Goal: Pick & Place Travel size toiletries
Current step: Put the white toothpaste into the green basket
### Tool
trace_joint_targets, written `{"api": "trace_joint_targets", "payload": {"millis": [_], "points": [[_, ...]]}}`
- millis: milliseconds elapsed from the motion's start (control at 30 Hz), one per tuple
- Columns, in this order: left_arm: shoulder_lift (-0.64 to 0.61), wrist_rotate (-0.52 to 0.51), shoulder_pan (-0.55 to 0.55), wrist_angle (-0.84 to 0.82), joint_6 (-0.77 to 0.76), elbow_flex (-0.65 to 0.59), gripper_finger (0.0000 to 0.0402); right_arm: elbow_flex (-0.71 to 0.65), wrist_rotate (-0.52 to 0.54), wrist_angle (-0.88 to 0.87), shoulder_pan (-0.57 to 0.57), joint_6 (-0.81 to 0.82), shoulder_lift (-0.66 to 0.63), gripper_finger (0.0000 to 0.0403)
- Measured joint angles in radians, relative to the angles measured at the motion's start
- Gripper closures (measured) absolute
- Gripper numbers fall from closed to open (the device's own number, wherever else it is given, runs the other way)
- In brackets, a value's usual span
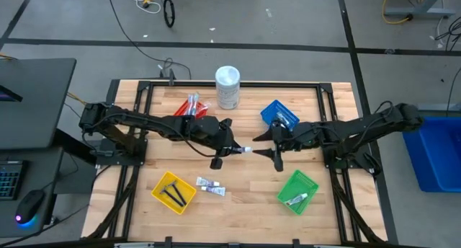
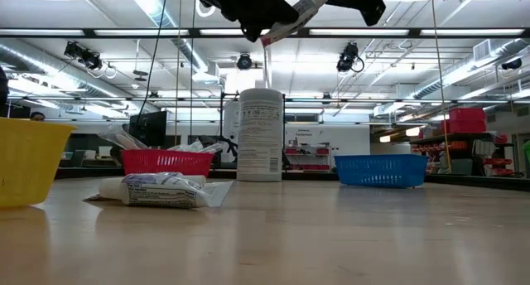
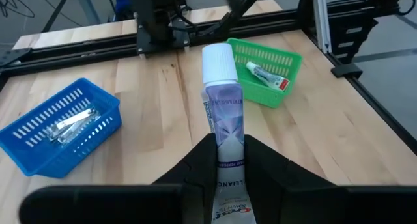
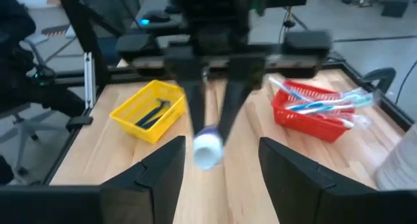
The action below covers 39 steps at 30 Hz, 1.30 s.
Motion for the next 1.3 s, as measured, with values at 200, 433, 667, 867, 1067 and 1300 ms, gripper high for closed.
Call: {"api": "trace_joint_targets", "payload": {"millis": [200, 433, 667, 867, 1067, 1300], "points": [[0.000, -0.001, 0.007, 0.013, -0.003, 0.000, 0.0327, 0.000, 0.004, 0.002, 0.026, -0.028, 0.034, 0.0199], [0.000, -0.001, 0.009, 0.016, -0.008, 0.000, 0.0327, 0.000, 0.064, 0.007, 0.029, -0.030, 0.057, 0.0198], [0.000, -0.001, 0.009, 0.016, -0.012, 0.000, 0.0327, 0.000, 0.071, 0.034, 0.029, -0.044, 0.057, 0.0224], [0.001, -0.001, 0.009, 0.016, -0.012, 0.000, 0.0327, 0.000, 0.040, 0.089, 0.028, -0.059, 0.094, 0.0246], [0.002, 0.003, 0.009, 0.015, -0.025, 0.000, 0.0327, 0.000, 0.024, 0.117, 0.028, -0.071, 0.118, 0.0269], [0.002, 0.002, 0.009, 0.016, -0.026, 0.000, 0.0327, 0.000, 0.022, 0.107, 0.028, -0.071, 0.104, 0.0303]]}}
